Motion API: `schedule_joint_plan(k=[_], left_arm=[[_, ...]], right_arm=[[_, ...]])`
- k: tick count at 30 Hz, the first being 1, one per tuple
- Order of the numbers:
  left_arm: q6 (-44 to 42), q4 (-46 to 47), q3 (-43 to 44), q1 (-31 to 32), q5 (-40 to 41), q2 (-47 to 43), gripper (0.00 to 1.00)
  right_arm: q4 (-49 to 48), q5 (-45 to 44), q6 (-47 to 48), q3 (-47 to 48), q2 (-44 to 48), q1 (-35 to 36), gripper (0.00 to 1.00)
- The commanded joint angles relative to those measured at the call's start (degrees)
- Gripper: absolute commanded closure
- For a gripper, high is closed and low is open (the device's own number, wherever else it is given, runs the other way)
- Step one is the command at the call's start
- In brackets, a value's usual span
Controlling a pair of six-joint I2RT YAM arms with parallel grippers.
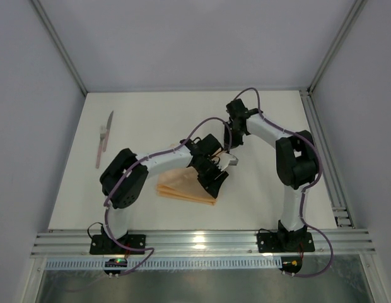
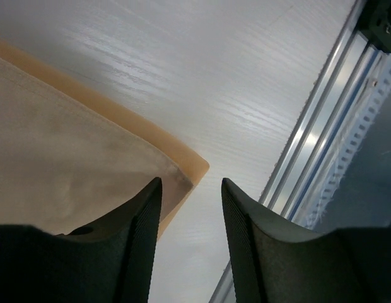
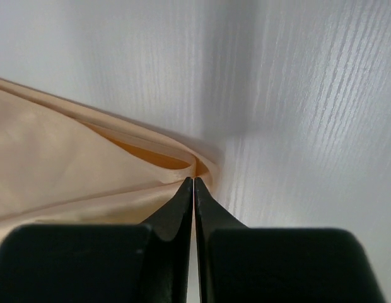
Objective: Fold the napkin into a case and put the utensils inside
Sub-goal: Fold the top corner of the square-folded napkin at the center of the board, then smooth out the upper triangle-folded napkin at the center of the board.
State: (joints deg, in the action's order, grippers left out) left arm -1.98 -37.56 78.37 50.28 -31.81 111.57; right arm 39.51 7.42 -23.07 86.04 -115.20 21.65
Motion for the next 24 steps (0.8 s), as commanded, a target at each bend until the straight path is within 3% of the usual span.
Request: schedule_joint_plan(k=[1,7,13,20,24], left_arm=[[-2.85,-6.11,5.82,0.26,-5.53,-3.72,0.52],[-7.86,-17.61,11.89,0.26,-6.42,-7.06,0.46],[-15.24,-26.32,8.74,-3.51,-8.88,-16.28,0.5],[-19.64,-32.31,0.65,-22.67,-6.96,-23.23,0.56],[-16.4,-26.18,-4.35,-28.12,1.48,-23.85,0.56]], right_arm=[[-2.41,1.02,2.15,-0.16,8.49,0.41,0.94],[-6.79,3.47,3.21,-6.12,15.78,3.39,0.9],[-11.55,7.08,3.03,-14.04,17.37,12.79,0.9],[-19.81,8.4,-3.55,-26.79,22.47,19.3,0.9],[-20.87,8.66,-4.96,-30.31,23.17,21.23,0.9]])
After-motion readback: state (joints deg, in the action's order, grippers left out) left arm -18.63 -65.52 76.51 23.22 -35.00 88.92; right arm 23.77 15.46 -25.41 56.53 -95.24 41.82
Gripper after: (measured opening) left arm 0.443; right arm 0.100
